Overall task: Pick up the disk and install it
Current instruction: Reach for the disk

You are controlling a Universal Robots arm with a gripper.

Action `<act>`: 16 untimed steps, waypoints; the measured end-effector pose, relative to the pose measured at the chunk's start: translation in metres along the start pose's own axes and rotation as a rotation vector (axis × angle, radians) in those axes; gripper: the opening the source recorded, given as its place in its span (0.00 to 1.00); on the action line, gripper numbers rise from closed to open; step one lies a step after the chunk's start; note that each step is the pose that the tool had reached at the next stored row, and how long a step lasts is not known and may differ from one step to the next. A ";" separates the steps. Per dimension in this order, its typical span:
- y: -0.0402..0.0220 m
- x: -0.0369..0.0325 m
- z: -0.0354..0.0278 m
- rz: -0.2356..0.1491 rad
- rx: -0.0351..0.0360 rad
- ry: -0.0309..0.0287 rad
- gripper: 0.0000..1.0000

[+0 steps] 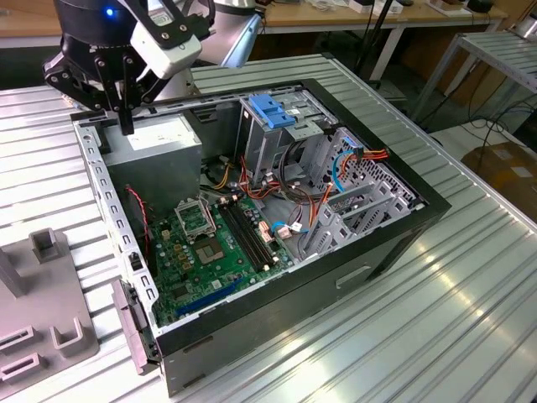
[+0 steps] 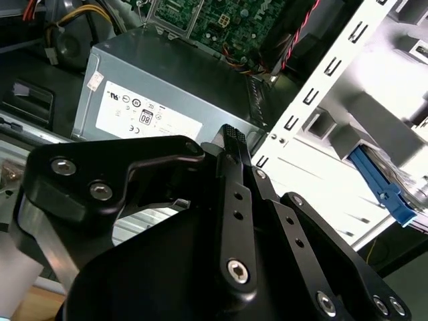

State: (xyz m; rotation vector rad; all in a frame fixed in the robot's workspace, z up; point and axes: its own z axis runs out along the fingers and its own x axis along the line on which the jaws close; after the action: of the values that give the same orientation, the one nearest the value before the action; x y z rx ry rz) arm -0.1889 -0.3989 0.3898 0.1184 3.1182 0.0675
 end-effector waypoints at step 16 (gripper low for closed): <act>-0.0008 0.0216 -0.0004 0.000 0.0000 0.0000 0.10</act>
State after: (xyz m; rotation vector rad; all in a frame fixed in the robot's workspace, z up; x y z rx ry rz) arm -0.2105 -0.3981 0.3897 0.1184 3.1182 0.0676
